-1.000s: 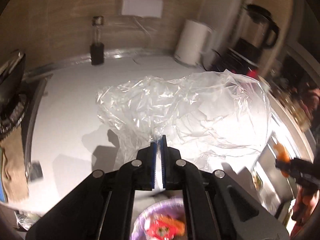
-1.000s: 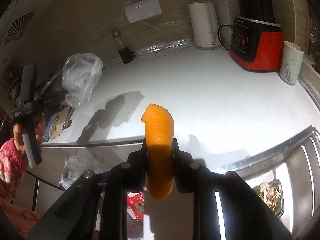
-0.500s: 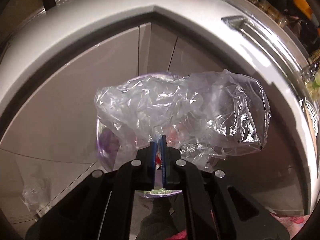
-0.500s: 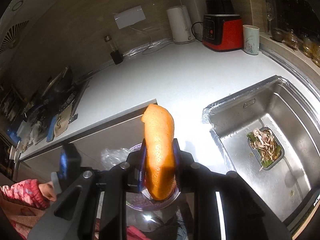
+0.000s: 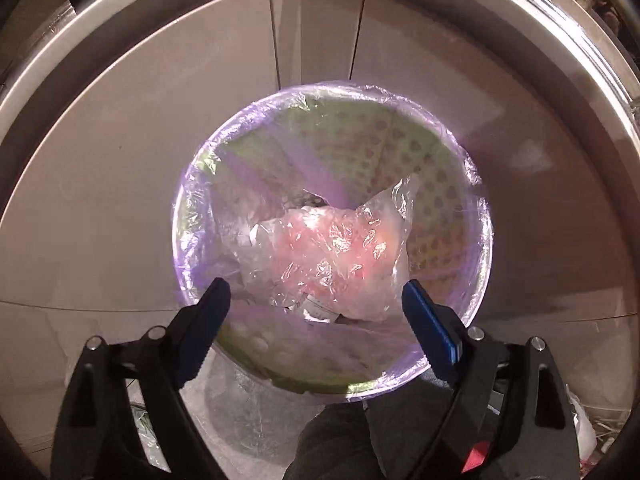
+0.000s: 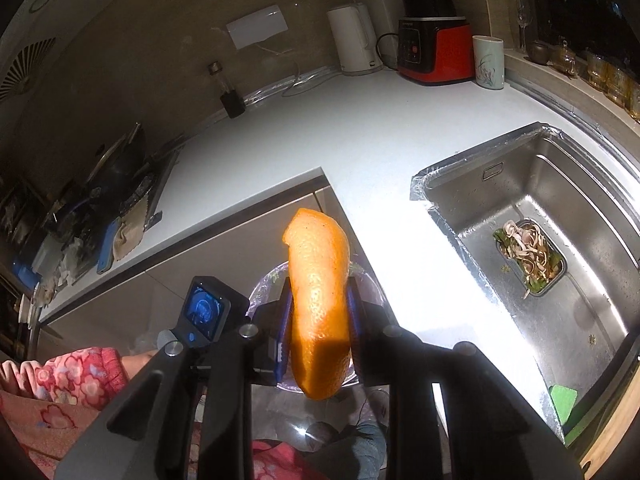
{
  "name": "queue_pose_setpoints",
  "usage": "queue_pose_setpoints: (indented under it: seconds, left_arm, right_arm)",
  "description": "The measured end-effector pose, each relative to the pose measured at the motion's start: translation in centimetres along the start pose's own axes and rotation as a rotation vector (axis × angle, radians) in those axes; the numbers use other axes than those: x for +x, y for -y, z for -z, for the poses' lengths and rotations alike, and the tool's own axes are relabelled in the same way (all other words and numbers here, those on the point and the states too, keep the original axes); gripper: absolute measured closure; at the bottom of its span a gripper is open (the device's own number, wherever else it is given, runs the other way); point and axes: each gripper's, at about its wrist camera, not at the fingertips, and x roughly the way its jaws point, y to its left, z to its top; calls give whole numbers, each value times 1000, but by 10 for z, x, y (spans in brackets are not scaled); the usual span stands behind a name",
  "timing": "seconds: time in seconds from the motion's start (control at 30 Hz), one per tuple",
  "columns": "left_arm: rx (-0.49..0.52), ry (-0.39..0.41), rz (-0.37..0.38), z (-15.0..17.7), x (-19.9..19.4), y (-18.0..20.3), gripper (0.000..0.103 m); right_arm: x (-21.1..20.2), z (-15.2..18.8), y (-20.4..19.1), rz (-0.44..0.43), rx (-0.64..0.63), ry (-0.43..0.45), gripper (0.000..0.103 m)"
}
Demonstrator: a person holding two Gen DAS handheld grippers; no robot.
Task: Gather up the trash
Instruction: 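Drop the plastic bag into the bin with the left tool while the right tool carries the peel over, then open the right tool over the bin to drop the orange peel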
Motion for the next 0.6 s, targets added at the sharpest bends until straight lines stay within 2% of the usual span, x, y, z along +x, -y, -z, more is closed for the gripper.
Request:
queue_pose_setpoints:
  seconds: [0.17, 0.33, 0.47, 0.53, 0.6]
  left_arm:
    - [-64, 133, 19, -4, -57, -13, 19]
    - [-116, 288, -25, -3, -126, -27, 12]
    - [-164, 343, -65, -6, -162, -36, 11]
    - [-189, 354, -83, -9, -173, -42, 10]
    - [-217, 357, -100, -11, -178, -47, 10]
  right_arm:
    - [23, 2, -10, -33, -28, -40, 76]
    - [75, 12, -25, -89, -54, -132, 76]
    - [125, 26, -36, -109, -83, -216, 76]
    - [151, 33, -40, -82, -112, -249, 76]
    - [175, 41, -43, -40, -135, -292, 67]
